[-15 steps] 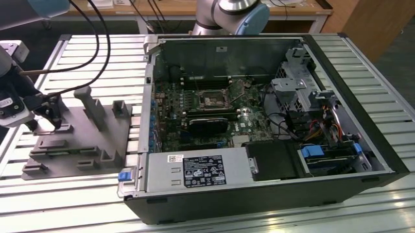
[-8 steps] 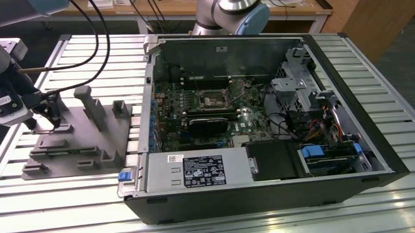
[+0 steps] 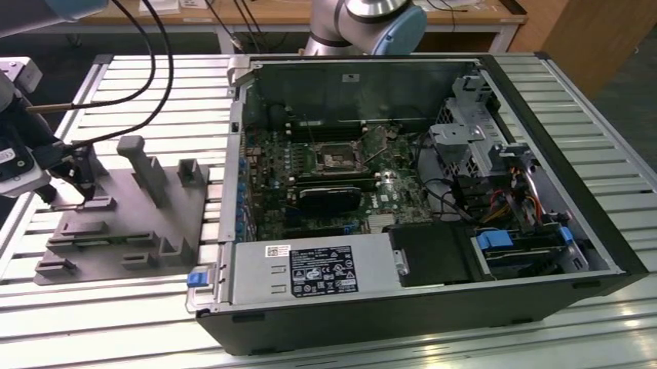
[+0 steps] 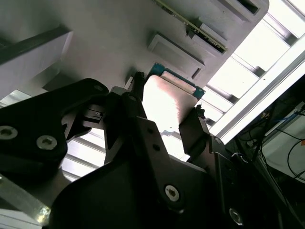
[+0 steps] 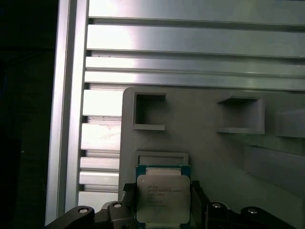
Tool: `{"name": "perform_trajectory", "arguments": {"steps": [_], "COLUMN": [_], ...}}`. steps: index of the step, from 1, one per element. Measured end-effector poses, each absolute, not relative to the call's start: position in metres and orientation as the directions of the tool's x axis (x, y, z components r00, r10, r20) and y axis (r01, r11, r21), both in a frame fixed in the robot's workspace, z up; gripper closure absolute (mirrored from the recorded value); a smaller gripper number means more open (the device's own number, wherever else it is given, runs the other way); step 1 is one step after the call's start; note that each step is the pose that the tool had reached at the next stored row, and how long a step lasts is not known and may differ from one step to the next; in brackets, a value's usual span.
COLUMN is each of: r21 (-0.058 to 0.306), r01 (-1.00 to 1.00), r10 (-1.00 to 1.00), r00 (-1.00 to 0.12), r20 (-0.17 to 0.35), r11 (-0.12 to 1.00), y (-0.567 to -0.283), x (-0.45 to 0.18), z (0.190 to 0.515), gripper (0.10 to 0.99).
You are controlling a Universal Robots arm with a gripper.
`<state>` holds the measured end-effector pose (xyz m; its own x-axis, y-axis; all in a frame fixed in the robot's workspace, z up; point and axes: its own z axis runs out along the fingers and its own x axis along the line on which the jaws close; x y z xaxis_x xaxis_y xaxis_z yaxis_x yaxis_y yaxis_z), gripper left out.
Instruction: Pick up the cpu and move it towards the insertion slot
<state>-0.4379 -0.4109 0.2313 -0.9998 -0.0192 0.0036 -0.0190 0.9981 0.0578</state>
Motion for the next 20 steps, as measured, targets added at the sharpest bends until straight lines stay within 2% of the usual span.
{"name": "perform_trajectory", "arguments": {"steps": [20], "r21": [0.058], "r01": [-0.019], "r10": [-0.019], "r00": [-1.0], "r20": [0.004], "r11": [0.998], "y": [-0.41], "x": [-0.438], "z": [0.246], "gripper": [0.541]}}
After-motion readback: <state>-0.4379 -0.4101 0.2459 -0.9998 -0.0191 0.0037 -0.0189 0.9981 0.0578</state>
